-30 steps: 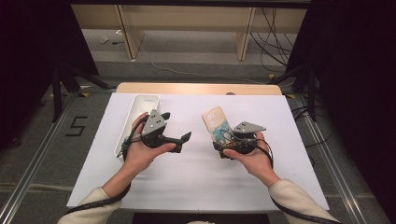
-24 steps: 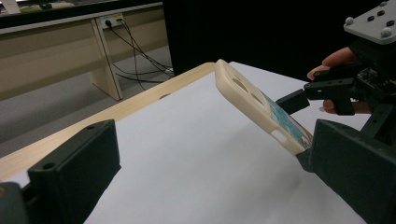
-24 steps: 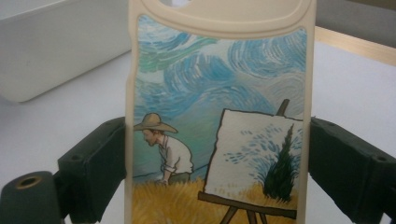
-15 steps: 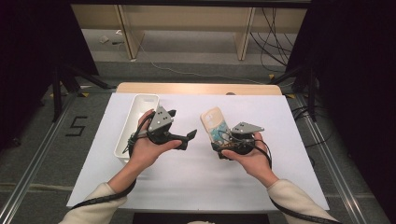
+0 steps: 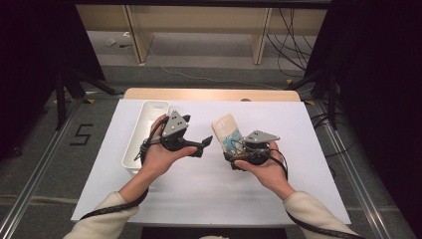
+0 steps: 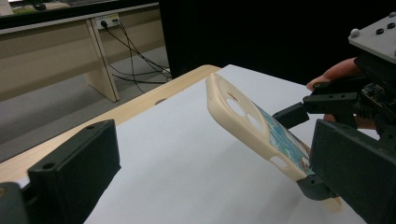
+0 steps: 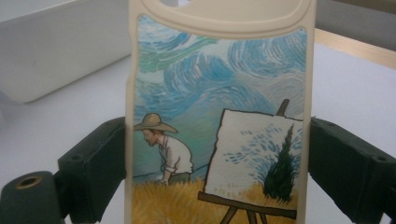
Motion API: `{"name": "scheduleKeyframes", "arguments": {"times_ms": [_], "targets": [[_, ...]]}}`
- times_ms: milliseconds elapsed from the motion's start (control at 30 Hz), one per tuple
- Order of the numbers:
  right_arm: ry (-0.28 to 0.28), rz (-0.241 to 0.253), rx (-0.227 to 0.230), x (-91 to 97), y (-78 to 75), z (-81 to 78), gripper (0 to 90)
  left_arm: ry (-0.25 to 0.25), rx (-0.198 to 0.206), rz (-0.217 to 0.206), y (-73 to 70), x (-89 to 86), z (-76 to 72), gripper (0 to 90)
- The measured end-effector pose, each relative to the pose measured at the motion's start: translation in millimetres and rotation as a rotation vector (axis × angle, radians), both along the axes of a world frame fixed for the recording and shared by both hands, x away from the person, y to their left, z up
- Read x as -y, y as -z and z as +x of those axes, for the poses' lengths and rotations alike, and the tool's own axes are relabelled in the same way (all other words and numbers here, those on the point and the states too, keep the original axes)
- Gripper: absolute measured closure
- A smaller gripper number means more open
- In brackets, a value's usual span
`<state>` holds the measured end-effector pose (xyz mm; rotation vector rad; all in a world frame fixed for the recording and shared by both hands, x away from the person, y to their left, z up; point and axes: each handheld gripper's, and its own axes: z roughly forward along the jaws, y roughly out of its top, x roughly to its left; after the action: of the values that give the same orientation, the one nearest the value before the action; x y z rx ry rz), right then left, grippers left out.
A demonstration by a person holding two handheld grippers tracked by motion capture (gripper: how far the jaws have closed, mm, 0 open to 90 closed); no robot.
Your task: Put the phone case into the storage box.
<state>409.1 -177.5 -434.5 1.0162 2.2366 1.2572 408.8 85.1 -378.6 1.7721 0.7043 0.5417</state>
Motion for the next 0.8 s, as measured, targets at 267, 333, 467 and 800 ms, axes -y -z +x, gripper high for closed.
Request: {"name": "scheduleKeyframes", "arguments": {"times_ms": [267, 333, 467, 800], "targets": [[-0.001, 0.002, 0.007, -1.7, -0.5, -0.4, 11.4, 0.007, -0.003, 0.004, 1.7, 3.1, 5.2, 1.1], [-0.003, 0.002, 0.007, -1.9, -0.4, -0.5, 11.4, 0.009, -0.005, 0.005, 2.0, 4.6, 6.2, 1.2], [-0.003, 0.005, 0.010, -2.1, -0.7, -0.6, 11.4, 0.014, -0.004, 0.006, 1.6, 7.5, 7.1, 1.2], [-0.004, 0.007, 0.014, -2.0, -1.3, -0.7, 11.4, 0.018, -0.009, 0.004, 2.4, 11.4, 9.8, 1.2]]}}
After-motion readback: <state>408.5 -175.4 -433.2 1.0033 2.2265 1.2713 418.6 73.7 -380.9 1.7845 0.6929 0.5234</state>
